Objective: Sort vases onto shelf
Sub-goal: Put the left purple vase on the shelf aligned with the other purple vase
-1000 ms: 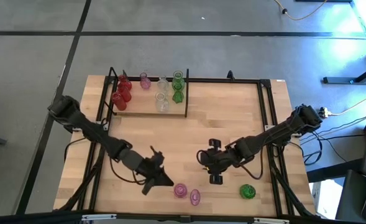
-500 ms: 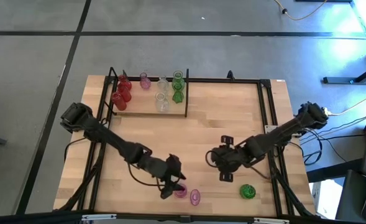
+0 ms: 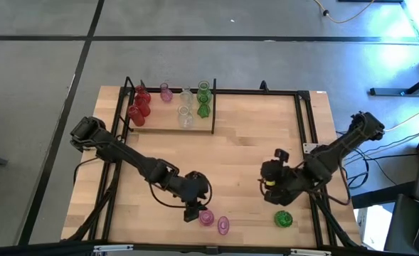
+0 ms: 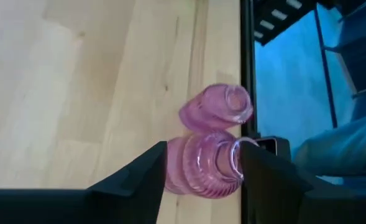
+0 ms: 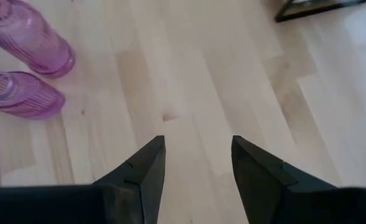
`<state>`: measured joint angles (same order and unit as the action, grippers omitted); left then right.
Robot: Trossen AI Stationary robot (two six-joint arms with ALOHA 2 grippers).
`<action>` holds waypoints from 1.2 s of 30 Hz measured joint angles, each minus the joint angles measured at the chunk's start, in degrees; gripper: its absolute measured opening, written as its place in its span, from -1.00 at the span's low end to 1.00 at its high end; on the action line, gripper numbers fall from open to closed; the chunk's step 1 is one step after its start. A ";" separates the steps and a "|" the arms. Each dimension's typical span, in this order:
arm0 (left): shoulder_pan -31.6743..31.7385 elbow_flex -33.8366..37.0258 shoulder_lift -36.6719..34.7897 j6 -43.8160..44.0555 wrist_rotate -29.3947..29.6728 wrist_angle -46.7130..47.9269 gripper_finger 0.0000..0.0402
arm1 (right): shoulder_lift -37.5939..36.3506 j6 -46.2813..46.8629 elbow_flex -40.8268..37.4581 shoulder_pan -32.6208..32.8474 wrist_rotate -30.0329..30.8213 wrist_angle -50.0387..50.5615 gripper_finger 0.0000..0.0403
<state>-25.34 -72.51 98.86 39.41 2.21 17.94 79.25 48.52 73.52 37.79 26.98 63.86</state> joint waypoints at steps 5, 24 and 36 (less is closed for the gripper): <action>0.17 0.02 3.00 2.42 -5.58 -2.09 -0.11 | -0.10 4.93 0.00 2.88 2.66 3.37 -0.17; -0.15 -0.46 7.95 5.92 -10.09 -1.38 -0.46 | -0.03 12.67 0.00 6.91 4.55 5.32 -0.17; -0.55 -0.44 7.61 4.98 -9.66 -0.83 -0.91 | -0.03 12.75 0.00 6.86 9.29 5.20 -0.17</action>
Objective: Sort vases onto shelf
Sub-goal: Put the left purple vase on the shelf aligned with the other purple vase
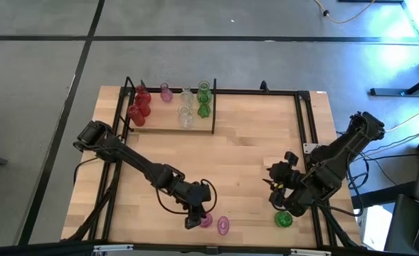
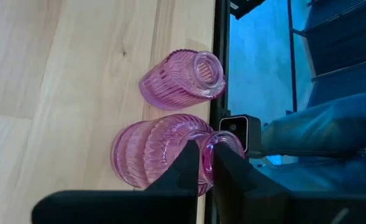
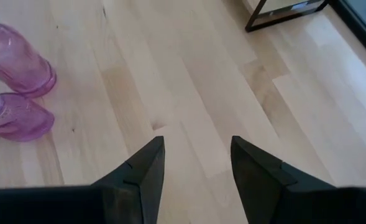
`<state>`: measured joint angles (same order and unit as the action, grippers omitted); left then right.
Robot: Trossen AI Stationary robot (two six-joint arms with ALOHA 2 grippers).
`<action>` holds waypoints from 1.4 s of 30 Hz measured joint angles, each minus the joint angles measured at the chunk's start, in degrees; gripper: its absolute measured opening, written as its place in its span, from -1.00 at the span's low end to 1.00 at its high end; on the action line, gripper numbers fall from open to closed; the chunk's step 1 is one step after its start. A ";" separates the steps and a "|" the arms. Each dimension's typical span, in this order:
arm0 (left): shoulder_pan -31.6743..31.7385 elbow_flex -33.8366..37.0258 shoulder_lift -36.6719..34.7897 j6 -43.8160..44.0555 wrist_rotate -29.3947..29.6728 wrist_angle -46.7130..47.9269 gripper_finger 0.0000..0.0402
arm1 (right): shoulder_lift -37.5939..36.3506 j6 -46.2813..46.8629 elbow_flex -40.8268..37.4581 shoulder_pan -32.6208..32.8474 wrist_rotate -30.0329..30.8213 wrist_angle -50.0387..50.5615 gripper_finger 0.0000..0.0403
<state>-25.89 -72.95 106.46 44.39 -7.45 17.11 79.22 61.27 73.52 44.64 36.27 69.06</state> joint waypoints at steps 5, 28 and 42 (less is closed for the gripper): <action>0.00 0.00 -1.46 0.01 1.13 2.84 -0.92 | 0.00 0.01 0.00 0.00 0.30 -0.09 -0.17; 4.90 0.68 -4.59 -1.79 1.63 18.38 -0.98 | 0.02 0.14 -0.09 0.00 3.23 -5.24 -0.17; -8.39 19.45 -20.33 35.07 5.79 6.82 -1.00 | 0.09 -7.58 -11.41 -0.04 -3.26 -41.90 -0.17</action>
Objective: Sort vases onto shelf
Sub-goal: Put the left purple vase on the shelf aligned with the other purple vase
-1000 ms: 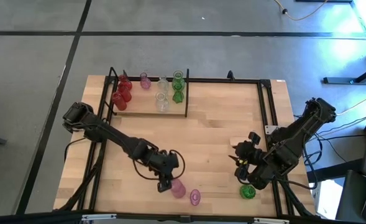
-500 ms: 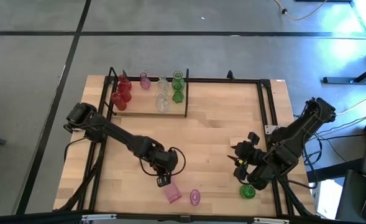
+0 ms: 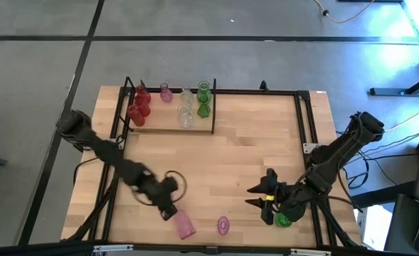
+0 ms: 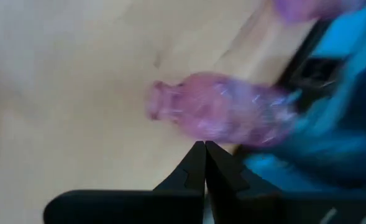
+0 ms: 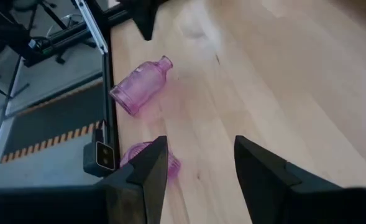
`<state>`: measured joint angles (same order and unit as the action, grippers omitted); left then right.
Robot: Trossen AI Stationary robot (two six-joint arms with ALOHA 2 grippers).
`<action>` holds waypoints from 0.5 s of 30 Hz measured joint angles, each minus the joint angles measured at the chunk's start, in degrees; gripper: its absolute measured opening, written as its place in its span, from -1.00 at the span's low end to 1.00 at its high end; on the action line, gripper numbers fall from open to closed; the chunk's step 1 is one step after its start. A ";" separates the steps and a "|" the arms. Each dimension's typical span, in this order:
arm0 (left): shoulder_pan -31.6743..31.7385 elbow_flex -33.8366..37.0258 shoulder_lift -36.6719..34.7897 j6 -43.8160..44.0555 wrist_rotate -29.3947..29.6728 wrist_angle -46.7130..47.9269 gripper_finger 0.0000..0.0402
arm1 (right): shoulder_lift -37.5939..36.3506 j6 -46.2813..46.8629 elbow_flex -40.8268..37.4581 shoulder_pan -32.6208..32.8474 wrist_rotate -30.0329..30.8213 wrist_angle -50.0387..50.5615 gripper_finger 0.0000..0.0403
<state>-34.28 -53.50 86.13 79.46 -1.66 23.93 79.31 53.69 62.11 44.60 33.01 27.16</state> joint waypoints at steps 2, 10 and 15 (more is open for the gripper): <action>-3.54 6.29 -3.91 10.71 6.17 -8.91 -1.00 | 0.00 0.00 -0.94 0.00 0.75 -1.06 -0.17; -14.50 19.63 -8.40 32.39 17.51 -25.88 -1.00 | 0.00 -2.01 -1.46 -0.11 1.59 -1.62 -0.17; -18.10 22.50 -8.35 38.93 19.02 -26.33 -0.89 | 0.00 -1.81 -1.46 0.01 1.64 -2.15 -0.17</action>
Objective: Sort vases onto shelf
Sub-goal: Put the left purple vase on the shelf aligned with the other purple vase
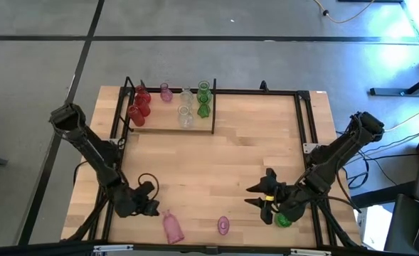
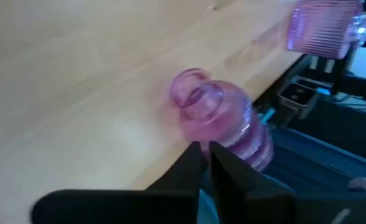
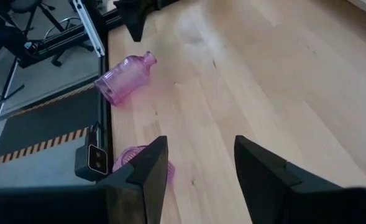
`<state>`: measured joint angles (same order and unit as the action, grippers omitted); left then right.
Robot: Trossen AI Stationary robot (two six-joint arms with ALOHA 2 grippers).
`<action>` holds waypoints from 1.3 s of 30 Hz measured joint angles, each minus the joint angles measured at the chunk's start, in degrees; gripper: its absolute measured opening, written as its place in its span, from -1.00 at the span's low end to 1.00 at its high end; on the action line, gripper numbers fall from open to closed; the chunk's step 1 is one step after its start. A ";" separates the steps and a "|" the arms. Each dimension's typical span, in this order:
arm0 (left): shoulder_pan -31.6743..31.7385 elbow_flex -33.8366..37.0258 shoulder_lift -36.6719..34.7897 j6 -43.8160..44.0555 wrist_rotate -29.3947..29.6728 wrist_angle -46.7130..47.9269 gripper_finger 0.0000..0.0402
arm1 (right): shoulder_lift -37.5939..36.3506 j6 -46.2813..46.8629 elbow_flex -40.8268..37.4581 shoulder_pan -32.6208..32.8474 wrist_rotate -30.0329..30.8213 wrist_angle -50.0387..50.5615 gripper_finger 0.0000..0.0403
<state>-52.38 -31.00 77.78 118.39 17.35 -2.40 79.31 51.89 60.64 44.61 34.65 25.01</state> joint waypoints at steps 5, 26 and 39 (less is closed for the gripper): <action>1.14 1.50 0.00 0.04 1.15 -3.45 -0.55 | 0.00 0.03 0.00 -0.01 -0.15 -0.87 -0.17; 0.96 1.79 0.96 1.66 -9.88 -0.48 0.12 | -0.02 -0.10 0.00 -0.01 0.38 -1.69 -0.17; 6.18 1.41 0.81 0.71 7.66 25.26 0.00 | 0.88 -11.58 -0.02 -11.15 -9.58 -21.23 -0.17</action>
<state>-46.20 -29.58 78.59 119.10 25.02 22.86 80.19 40.30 60.62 33.45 25.07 3.78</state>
